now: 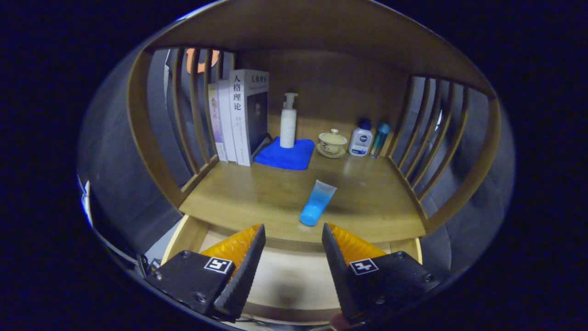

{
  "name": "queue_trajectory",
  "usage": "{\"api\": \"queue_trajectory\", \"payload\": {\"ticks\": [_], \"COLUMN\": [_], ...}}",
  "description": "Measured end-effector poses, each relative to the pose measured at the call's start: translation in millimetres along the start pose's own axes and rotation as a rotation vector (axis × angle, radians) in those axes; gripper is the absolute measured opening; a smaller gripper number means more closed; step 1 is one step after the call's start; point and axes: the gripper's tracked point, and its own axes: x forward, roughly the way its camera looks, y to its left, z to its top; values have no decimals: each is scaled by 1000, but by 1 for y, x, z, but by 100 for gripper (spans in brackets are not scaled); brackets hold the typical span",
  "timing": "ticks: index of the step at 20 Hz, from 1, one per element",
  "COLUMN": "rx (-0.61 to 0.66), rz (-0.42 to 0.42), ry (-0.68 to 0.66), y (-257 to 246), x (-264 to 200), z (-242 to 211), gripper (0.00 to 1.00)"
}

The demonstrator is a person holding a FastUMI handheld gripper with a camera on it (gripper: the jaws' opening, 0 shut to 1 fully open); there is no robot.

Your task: Pull open the drawer, take out the items inside it, and place them on the countertop above the cabinet.

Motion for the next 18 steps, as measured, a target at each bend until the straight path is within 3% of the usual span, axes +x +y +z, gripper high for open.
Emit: {"api": "queue_trajectory", "payload": {"ticks": [9, 13, 18], "rx": [-51, -40, -29], "rz": [18, 50, 72], "ry": [-237, -306, -398], "y": [-1, 0, 1], "x": [-86, -114, -130], "z": [-17, -39, -65], "gripper": [79, 99, 99]}}
